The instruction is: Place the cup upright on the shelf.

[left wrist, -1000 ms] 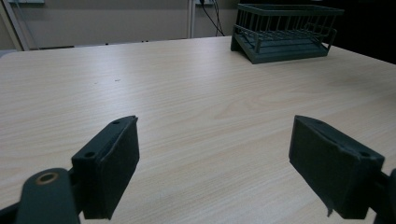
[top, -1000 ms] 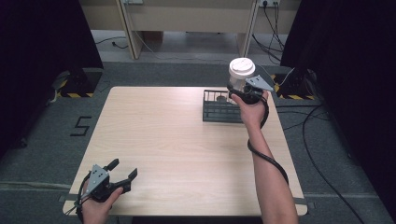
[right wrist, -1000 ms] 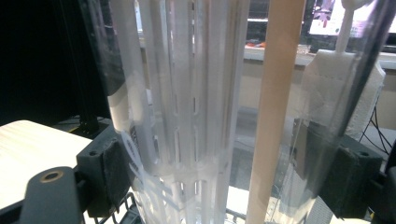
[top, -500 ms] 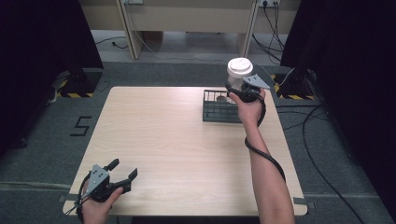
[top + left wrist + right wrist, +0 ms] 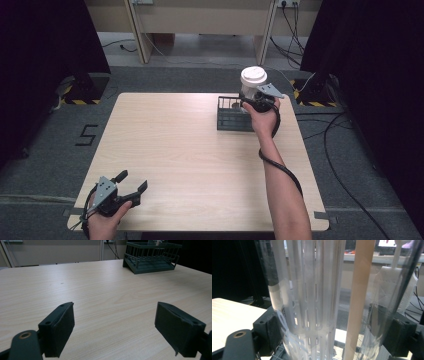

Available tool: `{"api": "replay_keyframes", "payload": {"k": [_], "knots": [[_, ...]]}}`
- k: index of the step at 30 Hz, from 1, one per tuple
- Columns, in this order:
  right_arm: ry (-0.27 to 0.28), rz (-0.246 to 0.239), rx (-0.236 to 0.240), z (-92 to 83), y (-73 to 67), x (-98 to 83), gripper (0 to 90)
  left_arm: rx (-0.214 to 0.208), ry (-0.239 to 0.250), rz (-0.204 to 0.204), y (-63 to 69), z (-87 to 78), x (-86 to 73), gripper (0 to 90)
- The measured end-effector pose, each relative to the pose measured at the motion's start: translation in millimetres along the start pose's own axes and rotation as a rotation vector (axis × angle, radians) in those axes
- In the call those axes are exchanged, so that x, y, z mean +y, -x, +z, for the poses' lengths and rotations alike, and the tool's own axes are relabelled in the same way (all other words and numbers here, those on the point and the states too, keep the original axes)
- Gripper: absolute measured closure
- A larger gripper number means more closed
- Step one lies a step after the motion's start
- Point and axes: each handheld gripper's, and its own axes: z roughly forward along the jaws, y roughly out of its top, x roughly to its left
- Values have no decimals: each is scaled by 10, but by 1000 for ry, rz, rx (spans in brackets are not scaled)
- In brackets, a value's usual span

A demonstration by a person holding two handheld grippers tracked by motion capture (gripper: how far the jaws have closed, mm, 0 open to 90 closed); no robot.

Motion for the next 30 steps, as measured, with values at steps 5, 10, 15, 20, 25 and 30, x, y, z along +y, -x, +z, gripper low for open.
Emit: {"api": "replay_keyframes", "payload": {"k": [5,10,15,20,25,30], "knots": [[-15,4,-3,28,-2,-69,182,1,-1,0,4,1,1,156],[-26,6,-4,46,-11,-118,181,1,-2,1,1,2,0,156],[-39,5,-8,72,-10,-172,181,2,-2,2,2,-1,2,155],[-55,10,-17,89,-12,-229,181,3,2,-2,0,-3,2,154],[-62,10,-21,100,-10,-241,180,0,-1,2,1,-1,3,155],[-70,11,-33,106,-4,-268,180,0,1,-1,1,-1,3,155]]}}
